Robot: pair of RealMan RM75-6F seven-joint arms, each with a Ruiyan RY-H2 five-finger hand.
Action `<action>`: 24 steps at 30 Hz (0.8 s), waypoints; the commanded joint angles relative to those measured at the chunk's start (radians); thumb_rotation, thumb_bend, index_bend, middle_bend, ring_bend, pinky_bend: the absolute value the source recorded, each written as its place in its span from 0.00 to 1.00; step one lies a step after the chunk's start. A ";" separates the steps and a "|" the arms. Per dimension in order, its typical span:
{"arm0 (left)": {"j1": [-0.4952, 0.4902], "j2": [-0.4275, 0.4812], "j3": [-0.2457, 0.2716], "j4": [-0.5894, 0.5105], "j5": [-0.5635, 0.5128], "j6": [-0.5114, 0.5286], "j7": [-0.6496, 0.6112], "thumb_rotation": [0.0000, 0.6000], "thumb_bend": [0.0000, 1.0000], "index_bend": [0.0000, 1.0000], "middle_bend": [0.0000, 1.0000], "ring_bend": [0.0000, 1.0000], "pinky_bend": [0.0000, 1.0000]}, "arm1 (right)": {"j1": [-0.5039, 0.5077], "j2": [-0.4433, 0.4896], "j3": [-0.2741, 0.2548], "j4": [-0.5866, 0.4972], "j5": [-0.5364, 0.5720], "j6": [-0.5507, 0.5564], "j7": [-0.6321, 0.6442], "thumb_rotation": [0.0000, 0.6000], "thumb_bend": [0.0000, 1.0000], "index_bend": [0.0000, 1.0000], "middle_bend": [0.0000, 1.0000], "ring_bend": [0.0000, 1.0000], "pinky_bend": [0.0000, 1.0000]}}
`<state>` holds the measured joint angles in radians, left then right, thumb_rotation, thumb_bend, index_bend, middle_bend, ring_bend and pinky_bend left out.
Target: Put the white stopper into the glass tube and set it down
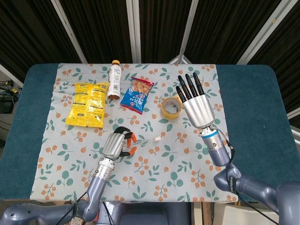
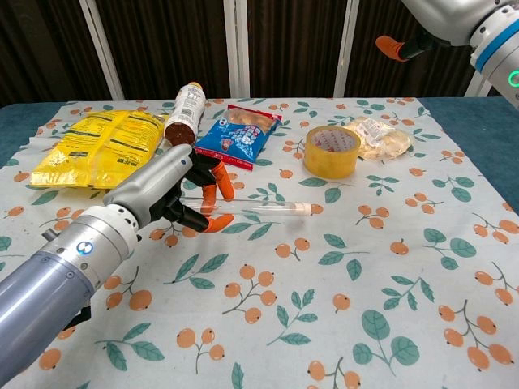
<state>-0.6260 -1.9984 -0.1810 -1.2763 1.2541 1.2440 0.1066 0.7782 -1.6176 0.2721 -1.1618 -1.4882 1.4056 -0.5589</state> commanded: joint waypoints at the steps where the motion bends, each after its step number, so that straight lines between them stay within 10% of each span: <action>1: 0.006 -0.003 0.003 0.005 0.005 -0.002 -0.005 1.00 0.58 0.70 0.72 0.27 0.18 | -0.002 0.002 -0.001 -0.001 0.000 -0.001 0.000 1.00 0.39 0.29 0.11 0.01 0.00; 24: 0.051 0.016 0.026 -0.011 0.029 -0.021 -0.005 1.00 0.56 0.66 0.64 0.26 0.16 | -0.013 0.014 0.004 -0.018 0.008 -0.005 0.001 1.00 0.39 0.29 0.11 0.01 0.00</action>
<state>-0.5762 -1.9838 -0.1553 -1.2854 1.2820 1.2230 0.1019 0.7656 -1.6032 0.2761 -1.1800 -1.4807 1.4002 -0.5579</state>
